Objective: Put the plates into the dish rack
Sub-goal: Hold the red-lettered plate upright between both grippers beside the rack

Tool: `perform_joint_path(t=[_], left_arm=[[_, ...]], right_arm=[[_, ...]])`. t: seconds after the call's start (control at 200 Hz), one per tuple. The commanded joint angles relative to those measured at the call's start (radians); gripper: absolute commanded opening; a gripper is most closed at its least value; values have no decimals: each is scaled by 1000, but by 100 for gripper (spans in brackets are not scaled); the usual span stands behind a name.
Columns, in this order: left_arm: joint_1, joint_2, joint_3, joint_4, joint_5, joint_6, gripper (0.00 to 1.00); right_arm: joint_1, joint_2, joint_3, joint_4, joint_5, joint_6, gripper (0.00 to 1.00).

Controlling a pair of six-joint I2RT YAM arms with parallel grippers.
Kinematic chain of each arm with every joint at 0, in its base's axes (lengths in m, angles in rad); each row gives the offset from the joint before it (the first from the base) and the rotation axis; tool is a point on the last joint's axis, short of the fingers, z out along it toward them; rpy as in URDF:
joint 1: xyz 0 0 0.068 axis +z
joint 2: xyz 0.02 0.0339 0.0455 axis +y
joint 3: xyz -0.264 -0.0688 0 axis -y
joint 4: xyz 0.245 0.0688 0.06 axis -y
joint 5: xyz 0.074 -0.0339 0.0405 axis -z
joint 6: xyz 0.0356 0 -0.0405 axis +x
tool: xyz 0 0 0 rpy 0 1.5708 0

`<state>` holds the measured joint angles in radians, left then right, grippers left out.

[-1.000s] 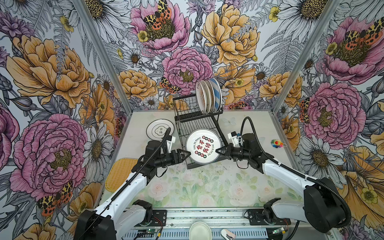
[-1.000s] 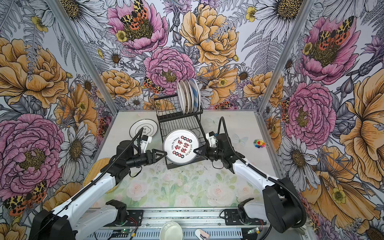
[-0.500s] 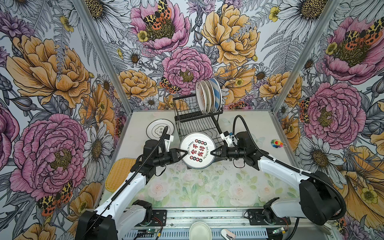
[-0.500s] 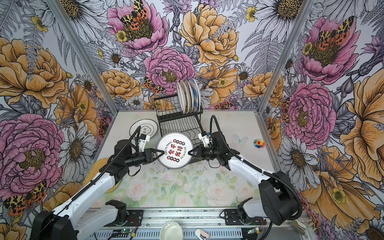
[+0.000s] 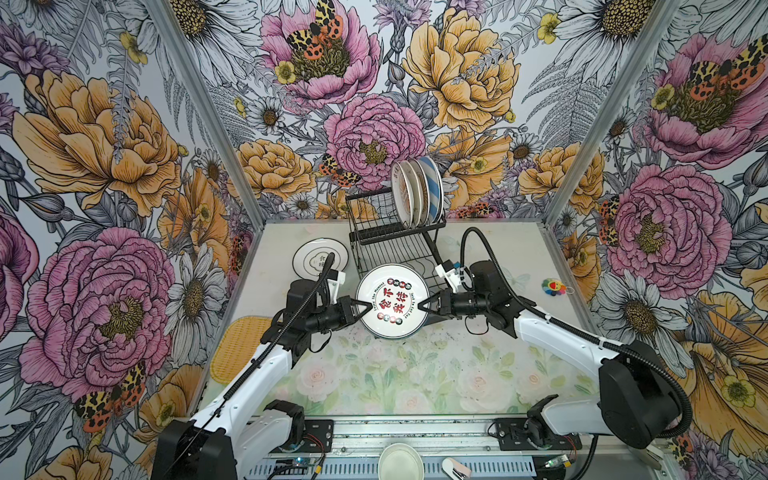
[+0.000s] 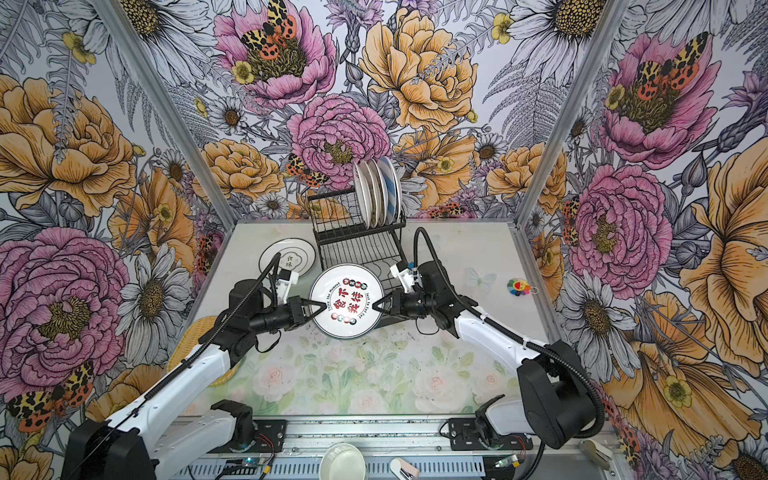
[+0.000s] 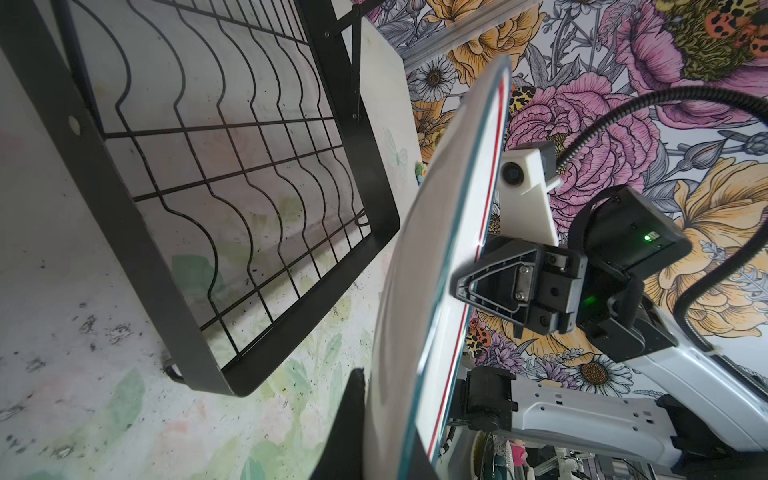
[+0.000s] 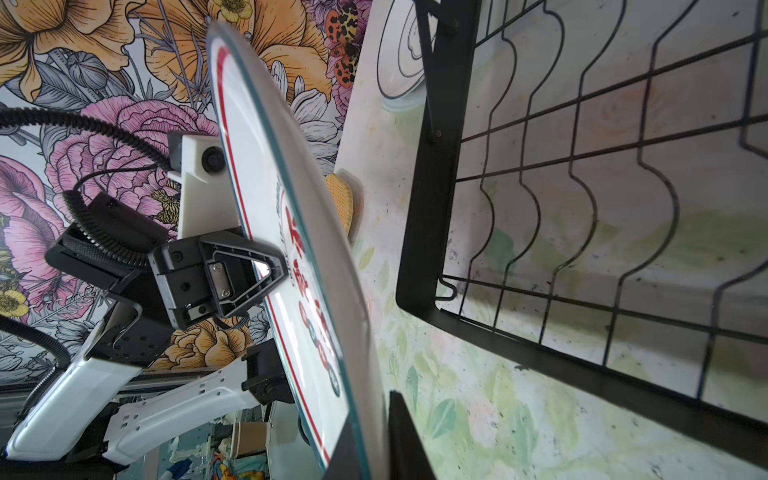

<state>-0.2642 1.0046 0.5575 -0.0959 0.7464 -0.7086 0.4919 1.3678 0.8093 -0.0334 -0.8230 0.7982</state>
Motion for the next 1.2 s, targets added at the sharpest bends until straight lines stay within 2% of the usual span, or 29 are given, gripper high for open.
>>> perform_joint_path(t=[0.0,0.125,0.28,0.425,0.575,0.686,0.821,0.861,0.931,1.026,1.086,1.196], left_arm=[[3,3,-17,120,103,-27,0],[2,13,-19,137,152,-38,0],[2,7,-22,136,173,-39,0],[-1,6,-28,135,174,-42,0],[-4,6,-28,131,173,-40,0],[-5,9,-28,127,169,-37,0],[0,5,-18,92,149,-18,0],[3,1,-11,71,139,-5,8],[12,-11,-2,33,119,16,42],[32,-40,11,-32,81,47,77],[41,-52,22,-74,49,69,87],[48,-58,37,-132,-23,100,95]], right_arm=[[5,4,38,76,-94,-39,22],[3,26,47,140,-184,-41,29],[-5,46,50,224,-244,-12,29],[-14,62,35,346,-261,66,27],[-16,82,14,481,-272,157,17],[-16,87,9,510,-274,180,0],[-19,80,18,485,-263,174,0],[-21,72,25,455,-252,160,0],[-20,49,50,363,-215,110,0],[-19,6,119,127,-110,-19,0],[-15,-19,171,-32,-9,-102,0],[-8,-54,199,-90,142,-99,0]])
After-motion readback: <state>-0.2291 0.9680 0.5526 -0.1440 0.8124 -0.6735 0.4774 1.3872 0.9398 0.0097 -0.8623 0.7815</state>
